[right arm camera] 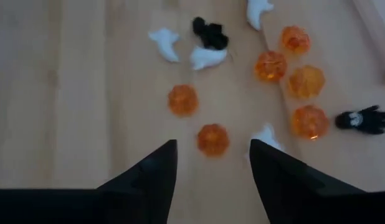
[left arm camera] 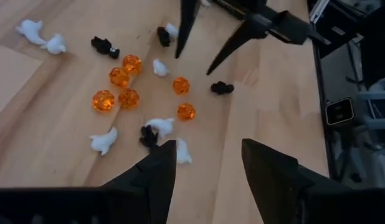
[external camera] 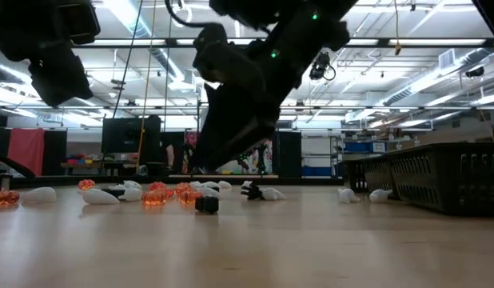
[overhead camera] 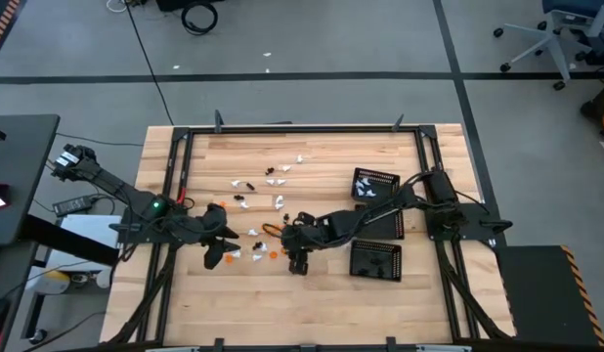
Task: Sort Halloween decoration
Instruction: Put the orange pumpkin toy into the center black bin
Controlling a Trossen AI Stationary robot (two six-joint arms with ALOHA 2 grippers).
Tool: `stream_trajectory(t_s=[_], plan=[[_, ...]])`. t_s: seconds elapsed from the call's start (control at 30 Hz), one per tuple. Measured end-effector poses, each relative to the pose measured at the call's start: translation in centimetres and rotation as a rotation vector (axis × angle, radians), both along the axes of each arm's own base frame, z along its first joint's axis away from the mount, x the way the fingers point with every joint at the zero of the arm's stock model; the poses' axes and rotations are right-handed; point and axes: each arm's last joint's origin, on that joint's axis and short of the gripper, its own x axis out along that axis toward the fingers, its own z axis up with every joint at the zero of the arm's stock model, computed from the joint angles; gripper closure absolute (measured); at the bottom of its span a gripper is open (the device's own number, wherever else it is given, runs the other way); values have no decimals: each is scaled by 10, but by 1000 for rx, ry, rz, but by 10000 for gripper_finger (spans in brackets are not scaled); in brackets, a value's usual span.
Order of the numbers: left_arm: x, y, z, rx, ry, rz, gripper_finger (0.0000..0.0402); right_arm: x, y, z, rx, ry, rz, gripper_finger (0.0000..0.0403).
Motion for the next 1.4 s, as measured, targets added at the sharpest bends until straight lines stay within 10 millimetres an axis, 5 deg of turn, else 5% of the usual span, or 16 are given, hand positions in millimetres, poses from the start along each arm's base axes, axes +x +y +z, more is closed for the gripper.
stream_trajectory(t_s=[0.8, 1.4], plan=[[-1, 2, -3, 33, 24, 27, 209, 17, -13, -33, -112, -50, 228, 207], [-2, 2, -3, 30, 26, 30, 209, 14, -12, -37, -118, 6, 297, 304]])
